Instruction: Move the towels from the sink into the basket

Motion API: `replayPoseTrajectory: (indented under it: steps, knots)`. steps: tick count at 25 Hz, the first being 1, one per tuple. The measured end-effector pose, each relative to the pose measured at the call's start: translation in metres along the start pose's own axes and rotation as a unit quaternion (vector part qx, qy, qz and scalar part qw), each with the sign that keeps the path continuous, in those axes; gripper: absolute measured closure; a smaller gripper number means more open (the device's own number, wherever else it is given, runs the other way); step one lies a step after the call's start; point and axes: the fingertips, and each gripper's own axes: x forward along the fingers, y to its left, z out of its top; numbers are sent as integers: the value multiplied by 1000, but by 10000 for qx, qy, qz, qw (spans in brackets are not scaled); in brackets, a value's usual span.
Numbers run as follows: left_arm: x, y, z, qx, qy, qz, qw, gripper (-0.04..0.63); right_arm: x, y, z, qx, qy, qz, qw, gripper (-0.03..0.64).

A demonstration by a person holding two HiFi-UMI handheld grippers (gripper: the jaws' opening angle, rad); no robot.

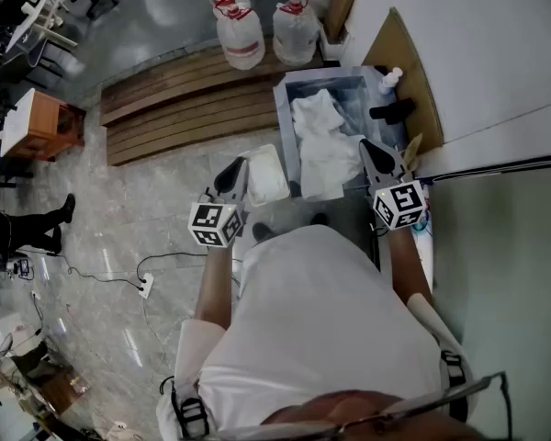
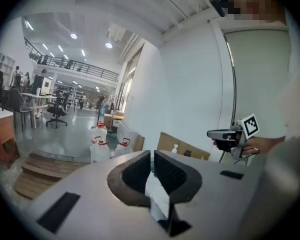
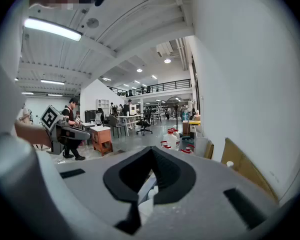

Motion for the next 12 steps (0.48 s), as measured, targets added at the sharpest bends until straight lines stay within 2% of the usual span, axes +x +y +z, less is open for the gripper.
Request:
replayPoseTrajectory:
  steps: [12]
  knots:
    - [9,8,-1,-54,35,5,10000,571,9,-2,-1,33,16,11,10000,620]
